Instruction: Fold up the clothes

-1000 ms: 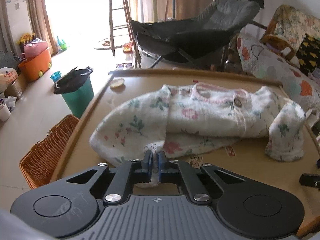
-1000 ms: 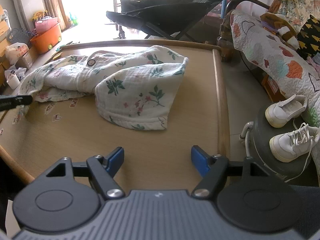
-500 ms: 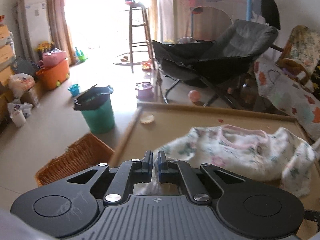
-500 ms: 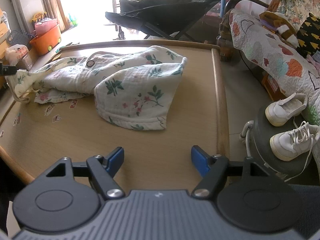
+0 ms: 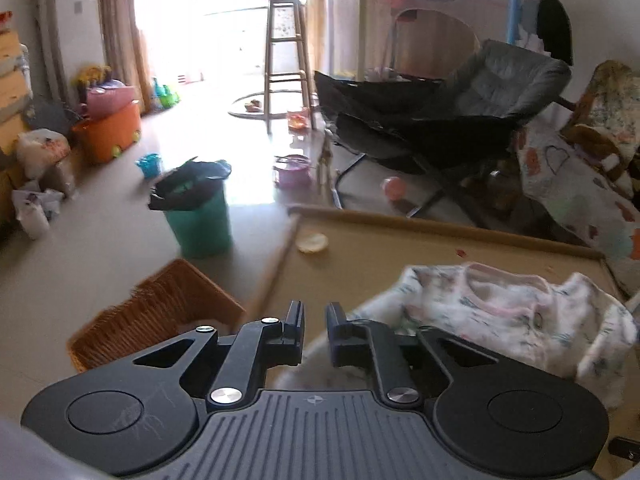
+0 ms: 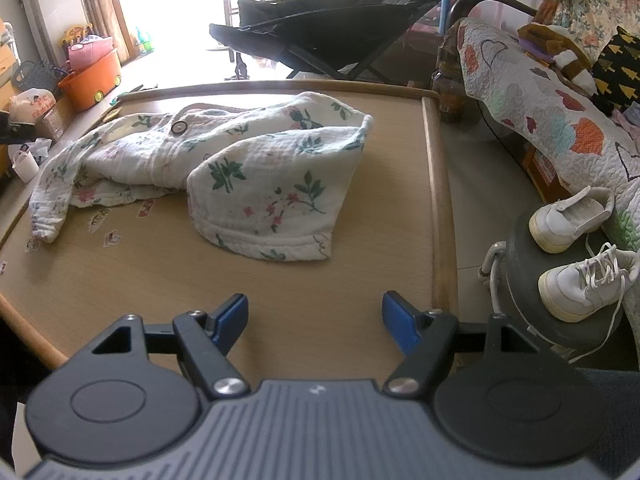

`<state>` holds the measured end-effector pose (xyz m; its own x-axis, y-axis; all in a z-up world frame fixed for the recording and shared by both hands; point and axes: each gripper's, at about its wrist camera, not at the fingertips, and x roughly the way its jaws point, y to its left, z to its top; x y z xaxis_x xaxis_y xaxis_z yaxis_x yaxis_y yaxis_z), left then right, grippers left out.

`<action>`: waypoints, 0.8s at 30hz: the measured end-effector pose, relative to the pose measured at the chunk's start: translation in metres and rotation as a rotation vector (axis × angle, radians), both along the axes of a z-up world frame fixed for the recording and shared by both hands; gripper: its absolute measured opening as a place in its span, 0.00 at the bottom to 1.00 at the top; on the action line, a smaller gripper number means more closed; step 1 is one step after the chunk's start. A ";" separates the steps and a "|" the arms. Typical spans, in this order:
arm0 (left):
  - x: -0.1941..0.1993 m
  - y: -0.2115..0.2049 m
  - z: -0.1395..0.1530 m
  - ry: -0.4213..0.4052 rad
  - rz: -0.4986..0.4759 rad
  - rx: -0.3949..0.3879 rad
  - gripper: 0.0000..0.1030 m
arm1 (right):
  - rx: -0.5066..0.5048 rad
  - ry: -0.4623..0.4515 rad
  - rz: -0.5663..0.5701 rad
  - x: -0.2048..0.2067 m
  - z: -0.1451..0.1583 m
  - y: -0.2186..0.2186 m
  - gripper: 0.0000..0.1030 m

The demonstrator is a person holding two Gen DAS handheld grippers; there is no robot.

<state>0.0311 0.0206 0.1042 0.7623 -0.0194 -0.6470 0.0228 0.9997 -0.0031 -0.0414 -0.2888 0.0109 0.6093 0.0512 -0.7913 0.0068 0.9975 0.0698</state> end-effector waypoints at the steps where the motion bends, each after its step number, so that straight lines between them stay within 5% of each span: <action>1: 0.000 -0.005 -0.004 0.006 -0.011 -0.006 0.33 | -0.002 0.000 0.000 0.000 0.000 0.000 0.72; 2: 0.000 -0.009 -0.008 0.013 -0.021 -0.013 0.48 | -0.004 0.000 0.001 0.000 0.000 0.001 0.72; 3: 0.000 -0.014 -0.011 0.014 -0.020 -0.011 0.53 | -0.006 0.000 0.002 0.000 0.000 0.001 0.72; 14: 0.022 -0.066 -0.027 0.033 -0.068 0.131 0.53 | -0.010 -0.005 0.008 0.000 -0.001 -0.001 0.73; 18: 0.029 -0.065 -0.032 0.051 -0.061 0.143 0.42 | -0.011 -0.006 0.009 0.000 -0.001 -0.001 0.73; 20: 0.031 -0.062 -0.035 0.055 -0.052 0.140 0.24 | -0.013 -0.007 0.010 0.001 -0.001 0.000 0.74; 24: 0.034 -0.057 -0.040 0.063 -0.034 0.132 0.09 | -0.016 -0.008 0.009 0.001 -0.002 0.000 0.74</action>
<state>0.0655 -0.0361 0.0645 0.7205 0.0437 -0.6921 0.0609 0.9902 0.1259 -0.0401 -0.2884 0.0094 0.6154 0.0438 -0.7870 -0.0026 0.9986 0.0535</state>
